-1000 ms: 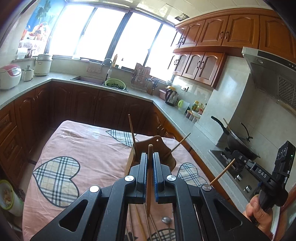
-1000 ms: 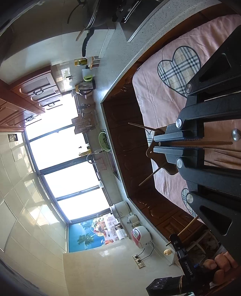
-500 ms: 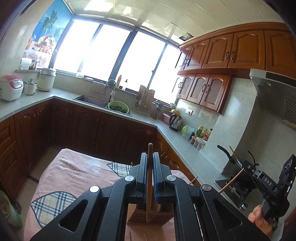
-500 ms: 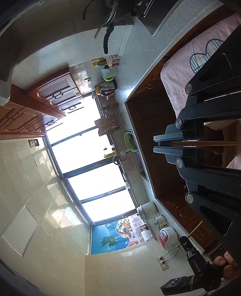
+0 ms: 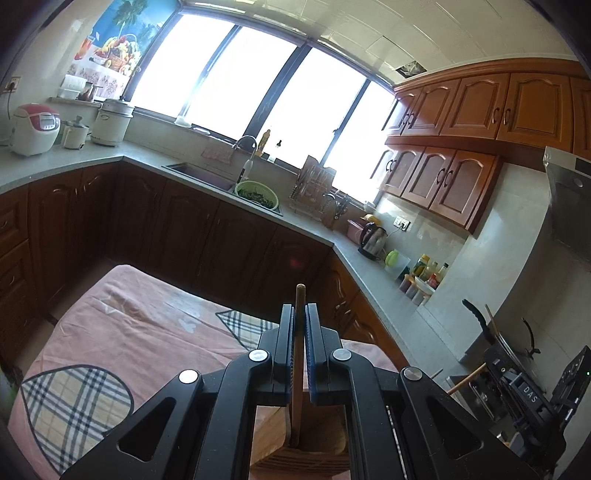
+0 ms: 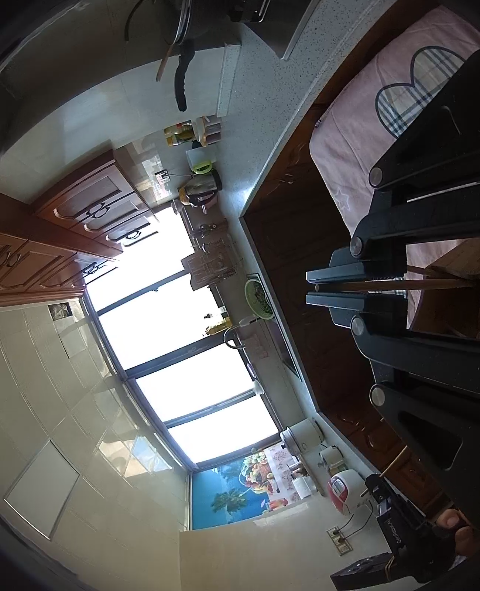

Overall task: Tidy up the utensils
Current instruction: 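Open both tools to release the chopsticks into the holder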

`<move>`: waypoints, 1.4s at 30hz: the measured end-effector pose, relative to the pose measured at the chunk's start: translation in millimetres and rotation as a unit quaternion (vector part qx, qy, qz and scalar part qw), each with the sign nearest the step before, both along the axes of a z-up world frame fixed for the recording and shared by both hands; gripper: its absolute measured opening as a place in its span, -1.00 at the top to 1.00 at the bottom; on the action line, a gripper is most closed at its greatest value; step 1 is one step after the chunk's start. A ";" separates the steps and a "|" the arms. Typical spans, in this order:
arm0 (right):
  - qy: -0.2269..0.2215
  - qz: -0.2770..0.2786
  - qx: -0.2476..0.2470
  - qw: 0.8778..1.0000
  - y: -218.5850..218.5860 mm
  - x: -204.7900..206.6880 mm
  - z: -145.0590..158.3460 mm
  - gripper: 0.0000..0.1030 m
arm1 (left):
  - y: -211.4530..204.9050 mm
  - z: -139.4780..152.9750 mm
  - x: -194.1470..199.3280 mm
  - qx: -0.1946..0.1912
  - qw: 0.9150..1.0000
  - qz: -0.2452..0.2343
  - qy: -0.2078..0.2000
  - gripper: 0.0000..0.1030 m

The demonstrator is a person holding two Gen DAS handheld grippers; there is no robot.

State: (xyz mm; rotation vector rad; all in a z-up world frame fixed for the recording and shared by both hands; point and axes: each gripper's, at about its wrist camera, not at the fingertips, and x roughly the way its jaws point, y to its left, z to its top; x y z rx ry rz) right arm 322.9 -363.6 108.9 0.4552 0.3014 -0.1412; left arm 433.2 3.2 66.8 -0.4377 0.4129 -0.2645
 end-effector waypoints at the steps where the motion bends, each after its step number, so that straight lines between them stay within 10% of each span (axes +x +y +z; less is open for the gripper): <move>1: 0.007 -0.001 0.002 1.000 0.4 3.4 -6.9 0.91 | -3.9 -8.0 6.1 -0.001 1.000 0.001 0.004 0.92; 25: 0.050 0.004 0.032 0.998 -1.4 24.3 -54.0 0.86 | -27.5 -33.7 57.7 0.035 0.998 -0.022 0.037 0.90; 30: 0.054 0.009 0.040 0.998 -2.8 23.6 -54.4 0.79 | -24.9 -33.8 55.3 0.034 0.998 -0.021 0.041 0.56; 38: 0.031 0.002 0.058 0.998 -10.0 4.7 -42.8 -0.37 | -10.5 -25.8 30.8 0.022 0.999 -0.008 0.038 -0.41; 42: 0.011 0.004 0.068 0.998 -11.3 -15.3 -35.4 -0.82 | 1.4 -28.2 3.5 0.015 0.999 -0.003 0.041 -0.53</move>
